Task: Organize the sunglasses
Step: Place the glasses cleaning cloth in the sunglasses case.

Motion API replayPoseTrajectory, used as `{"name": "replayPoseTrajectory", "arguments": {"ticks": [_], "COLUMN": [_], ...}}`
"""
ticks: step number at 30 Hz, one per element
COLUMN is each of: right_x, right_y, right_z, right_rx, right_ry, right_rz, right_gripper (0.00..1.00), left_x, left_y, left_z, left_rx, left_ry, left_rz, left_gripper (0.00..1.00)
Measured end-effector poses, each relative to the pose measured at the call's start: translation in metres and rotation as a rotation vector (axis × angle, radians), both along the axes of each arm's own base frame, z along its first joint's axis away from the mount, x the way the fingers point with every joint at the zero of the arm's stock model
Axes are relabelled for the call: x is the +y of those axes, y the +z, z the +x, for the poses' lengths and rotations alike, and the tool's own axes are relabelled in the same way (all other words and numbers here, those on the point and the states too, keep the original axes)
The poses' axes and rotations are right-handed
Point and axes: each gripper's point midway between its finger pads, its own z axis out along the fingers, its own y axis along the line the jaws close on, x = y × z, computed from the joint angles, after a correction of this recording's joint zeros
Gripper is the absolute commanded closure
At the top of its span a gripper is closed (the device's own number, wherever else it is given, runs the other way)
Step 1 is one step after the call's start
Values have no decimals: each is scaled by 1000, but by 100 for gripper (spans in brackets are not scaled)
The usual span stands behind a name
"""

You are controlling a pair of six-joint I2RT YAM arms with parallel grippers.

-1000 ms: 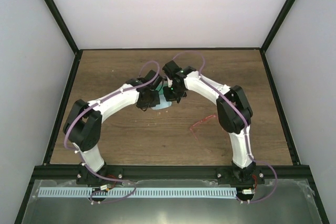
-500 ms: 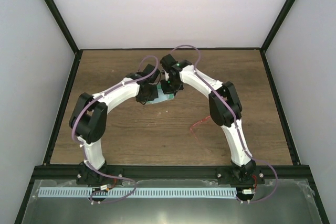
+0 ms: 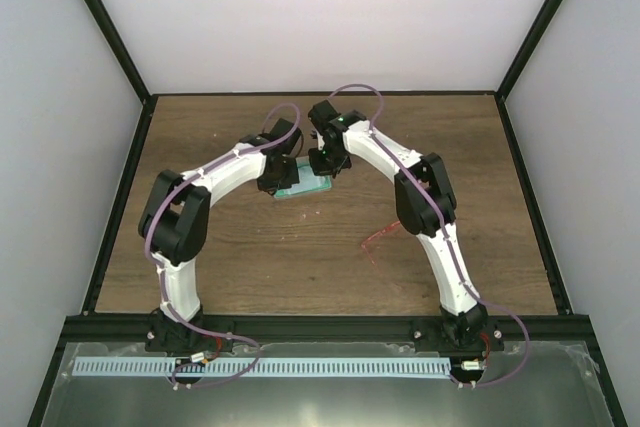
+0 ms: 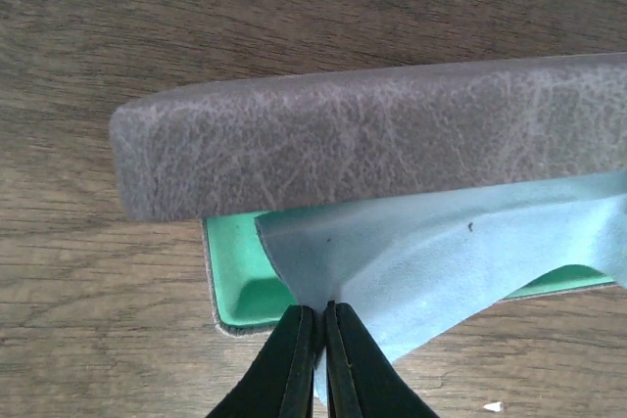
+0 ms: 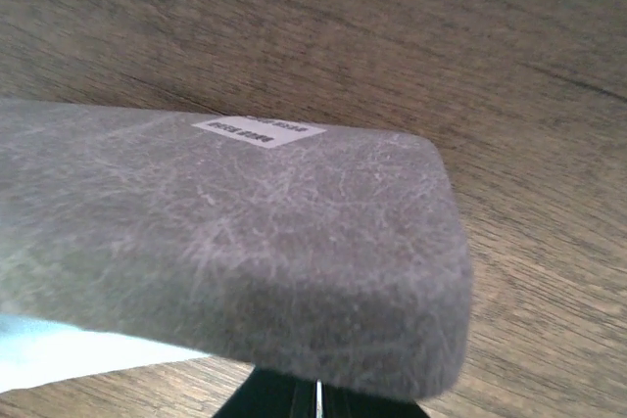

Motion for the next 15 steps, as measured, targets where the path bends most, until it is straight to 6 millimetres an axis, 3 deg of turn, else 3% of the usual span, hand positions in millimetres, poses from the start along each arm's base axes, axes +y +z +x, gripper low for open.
{"name": "replayPoseTrajectory", "arguments": {"ticks": [6,15], "right_x": [0,3], "right_y": [-11,-11], "right_z": [-3,-4], "right_rx": [27,37], "right_ry": [3,7], "right_rz": [-5,7], "right_gripper": [99,99], "left_x": [1,8], "left_y": [-3,-11], "left_z": [1,6], "left_rx": [8,23], "left_ry": [-5,-2], "left_rz": [0,7], "left_gripper": [96,96]}}
